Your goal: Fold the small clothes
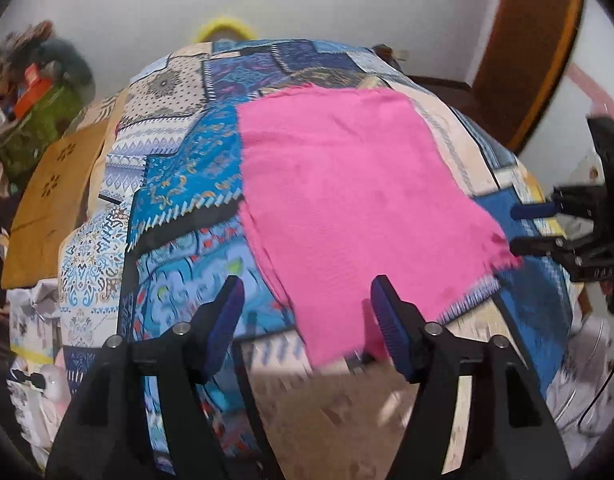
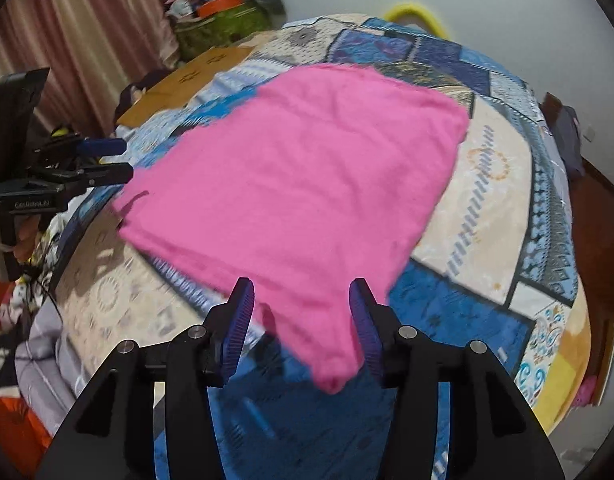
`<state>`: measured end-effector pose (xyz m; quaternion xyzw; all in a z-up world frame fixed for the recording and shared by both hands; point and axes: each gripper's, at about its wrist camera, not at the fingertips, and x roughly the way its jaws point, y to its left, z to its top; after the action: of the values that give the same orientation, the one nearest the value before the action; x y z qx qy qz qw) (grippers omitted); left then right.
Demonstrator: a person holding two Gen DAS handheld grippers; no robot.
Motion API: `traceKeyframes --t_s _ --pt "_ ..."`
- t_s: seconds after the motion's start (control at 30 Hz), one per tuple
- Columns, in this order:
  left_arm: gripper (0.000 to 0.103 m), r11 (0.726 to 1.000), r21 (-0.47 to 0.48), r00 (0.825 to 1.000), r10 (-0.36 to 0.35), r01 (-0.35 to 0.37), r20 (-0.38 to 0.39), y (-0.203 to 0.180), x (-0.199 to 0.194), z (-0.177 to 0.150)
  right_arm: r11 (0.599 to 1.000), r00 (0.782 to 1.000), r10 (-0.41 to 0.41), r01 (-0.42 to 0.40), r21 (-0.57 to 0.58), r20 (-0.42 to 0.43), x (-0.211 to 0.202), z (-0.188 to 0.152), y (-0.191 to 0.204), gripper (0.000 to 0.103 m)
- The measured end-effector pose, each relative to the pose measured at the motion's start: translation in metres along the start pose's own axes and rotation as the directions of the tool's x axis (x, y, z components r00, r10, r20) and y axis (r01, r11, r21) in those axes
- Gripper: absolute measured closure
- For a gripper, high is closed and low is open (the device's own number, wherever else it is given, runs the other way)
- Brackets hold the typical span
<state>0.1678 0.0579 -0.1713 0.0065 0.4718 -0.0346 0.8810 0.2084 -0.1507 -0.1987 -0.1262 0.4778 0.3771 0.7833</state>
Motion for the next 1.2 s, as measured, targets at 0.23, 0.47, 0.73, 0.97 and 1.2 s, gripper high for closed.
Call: traceKeyframes --t_s 0.23,0.47,0.73,0.97,1.2 --pt "0.024 0.998 0.061 1.0 -0.006 0.008 -0.023 -0.022 -0.003 -0.036 0.999 0.999 -0.041 0.041 -0.025 -0.019 0.007 -0.025 0.01 0.049" --pt "0.022 0.991 0.126 0.999 0.036 -0.035 -0.004 -0.031 0.025 -0.034 0.992 0.993 -0.116 0.115 -0.044 -0.016 0.018 -0.028 0.008 0.049" --pt "0.063 0.988 0.154 1.0 0.021 -0.023 0.017 -0.038 0.031 -0.023 1.0 1.0 -0.024 0.024 0.018 -0.018 0.031 -0.028 0.001 0.071" --pt "0.102 0.998 0.055 1.0 0.023 -0.024 0.013 -0.034 0.023 -0.018 1.0 1.0 -0.003 0.003 0.019 0.03 0.019 -0.024 0.009 0.096" --pt "0.102 1.0 -0.002 0.996 0.008 -0.008 0.091 -0.013 -0.003 0.016 1.0 0.99 -0.02 0.02 0.004 0.14 -0.02 0.003 0.003 0.097"
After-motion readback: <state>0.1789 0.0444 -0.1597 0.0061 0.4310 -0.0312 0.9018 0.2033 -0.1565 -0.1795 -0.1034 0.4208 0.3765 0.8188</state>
